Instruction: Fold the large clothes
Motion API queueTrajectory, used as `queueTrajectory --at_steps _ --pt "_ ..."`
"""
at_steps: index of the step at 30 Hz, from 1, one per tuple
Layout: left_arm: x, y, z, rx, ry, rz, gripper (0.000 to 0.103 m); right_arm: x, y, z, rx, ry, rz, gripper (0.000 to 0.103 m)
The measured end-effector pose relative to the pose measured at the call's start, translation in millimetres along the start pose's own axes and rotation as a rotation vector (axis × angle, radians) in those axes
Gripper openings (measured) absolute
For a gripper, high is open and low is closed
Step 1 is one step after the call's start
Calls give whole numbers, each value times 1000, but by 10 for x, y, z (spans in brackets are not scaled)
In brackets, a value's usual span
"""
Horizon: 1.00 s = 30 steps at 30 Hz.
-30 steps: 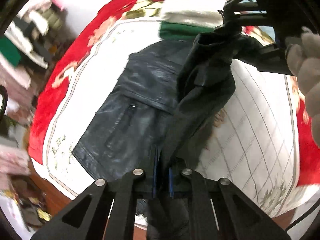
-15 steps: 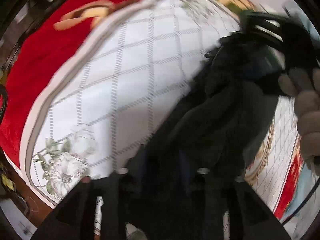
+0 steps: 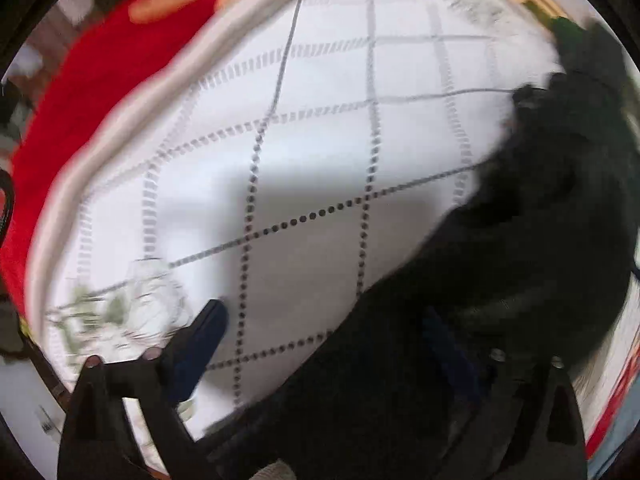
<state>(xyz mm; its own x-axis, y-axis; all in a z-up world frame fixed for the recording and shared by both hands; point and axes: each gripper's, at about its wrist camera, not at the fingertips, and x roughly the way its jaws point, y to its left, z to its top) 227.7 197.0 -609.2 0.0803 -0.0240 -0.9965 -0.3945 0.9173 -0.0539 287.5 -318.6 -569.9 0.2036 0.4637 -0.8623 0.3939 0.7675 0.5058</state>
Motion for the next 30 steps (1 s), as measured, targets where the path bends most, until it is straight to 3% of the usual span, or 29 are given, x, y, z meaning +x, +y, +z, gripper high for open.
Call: queueTrajectory --at_steps 3,5,6,7,9,10,12,16,20,23,24,25,27,30 --pt "-52 -87 53 63 -30 39 103 298 -224 172 19 23 109 86" --pt "-96 -90 57 71 -35 55 103 327 -227 190 9 -29 123 86" --pt "-135 -80 53 71 -38 55 103 299 -196 161 -14 -51 100 75" --pt "-170 -75 50 71 -40 63 103 259 -175 116 -35 -63 80 46" --pt "-255 -82 25 77 -51 81 103 139 -257 38 4 -64 136 24" --pt "-303 -92 9 82 -55 90 103 91 -350 22 58 -59 177 17" --pt "-450 -126 -25 98 -71 95 103 -36 -557 -86 154 -62 221 14" --pt "-768 -241 -158 139 -100 87 103 -553 -979 -596 266 -89 167 13" --pt "-1030 -559 -438 197 -112 37 103 -1088 -1557 -1407 317 -50 -1 15" --pt "-1058 -852 -626 253 -105 30 103 -1133 -2010 -1787 319 74 -158 39" --pt "-1035 -948 -674 271 -98 30 103 -1126 -2106 -1834 311 96 -185 52" --pt "-997 -1058 -713 283 -86 29 103 -1162 -2193 -1863 303 108 -210 57" --pt "-893 -1221 -737 284 -69 12 103 -1398 -2241 -1867 291 75 -227 57" --pt "-829 -1328 -700 273 -85 10 103 -1843 -2009 -1807 214 -36 -267 57"
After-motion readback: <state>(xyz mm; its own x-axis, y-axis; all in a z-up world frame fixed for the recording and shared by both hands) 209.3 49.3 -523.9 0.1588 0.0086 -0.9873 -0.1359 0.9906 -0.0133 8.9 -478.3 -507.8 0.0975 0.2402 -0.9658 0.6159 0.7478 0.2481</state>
